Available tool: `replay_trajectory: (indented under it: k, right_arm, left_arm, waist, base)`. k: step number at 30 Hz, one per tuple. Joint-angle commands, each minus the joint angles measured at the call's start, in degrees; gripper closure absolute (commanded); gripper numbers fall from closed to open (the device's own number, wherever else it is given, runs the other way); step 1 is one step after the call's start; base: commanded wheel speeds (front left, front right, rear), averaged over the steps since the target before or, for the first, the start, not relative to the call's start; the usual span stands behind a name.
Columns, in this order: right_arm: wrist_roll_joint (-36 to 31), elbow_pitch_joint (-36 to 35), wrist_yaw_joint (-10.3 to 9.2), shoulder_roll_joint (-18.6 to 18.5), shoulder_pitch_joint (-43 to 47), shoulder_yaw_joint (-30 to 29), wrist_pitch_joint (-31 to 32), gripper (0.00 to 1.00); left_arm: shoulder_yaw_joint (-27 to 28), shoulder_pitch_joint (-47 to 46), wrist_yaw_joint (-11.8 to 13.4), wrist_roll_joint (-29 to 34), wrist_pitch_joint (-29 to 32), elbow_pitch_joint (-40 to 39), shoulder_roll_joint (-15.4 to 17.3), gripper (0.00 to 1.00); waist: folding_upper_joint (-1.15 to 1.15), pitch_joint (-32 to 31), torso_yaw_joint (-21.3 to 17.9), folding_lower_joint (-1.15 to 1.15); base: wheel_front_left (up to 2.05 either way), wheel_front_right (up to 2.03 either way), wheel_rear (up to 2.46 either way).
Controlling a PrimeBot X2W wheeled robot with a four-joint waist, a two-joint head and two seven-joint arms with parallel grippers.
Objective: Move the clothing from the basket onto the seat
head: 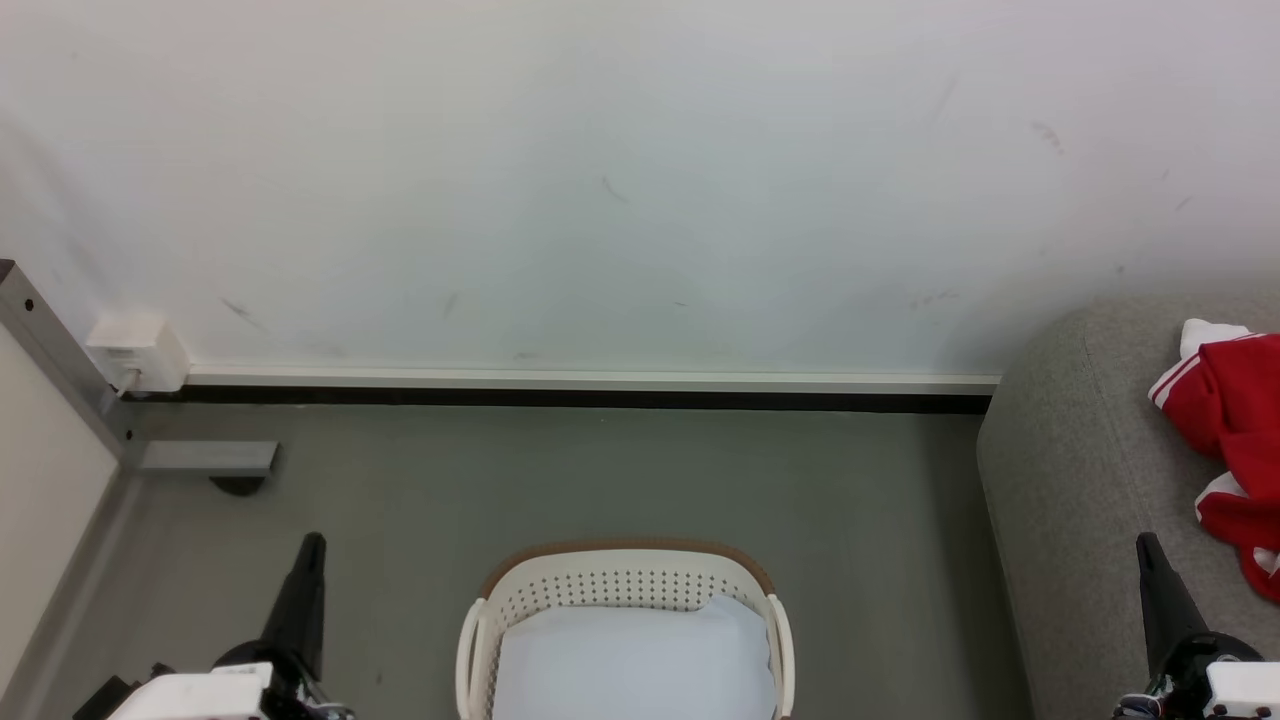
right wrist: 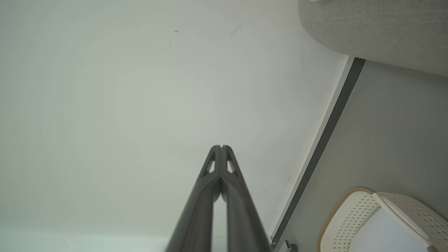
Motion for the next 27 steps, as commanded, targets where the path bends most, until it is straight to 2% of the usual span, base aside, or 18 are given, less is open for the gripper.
replay_trajectory:
  k: [1,27]
  right_arm:
    - [0.12,-0.31,-0.13,0.00,-0.72,-0.20,0.12,1.00]
    - [0.12,-0.31,-0.13,0.00,-0.72,-0.20,0.12,1.00]
  left_arm:
    - [0.08,-0.39,-0.27,-0.82,0.17,-0.21,0.40,1.00]
    - [0.08,-0.39,-0.27,-0.82,0.16,-0.21,0.41,1.00]
  waist:
    - [0.00,0.00,0.00,0.00]
    - [0.00,0.00,0.00,0.00]
  base:
    - [0.00,0.00,0.00]
    - [0.00,0.00,0.00]
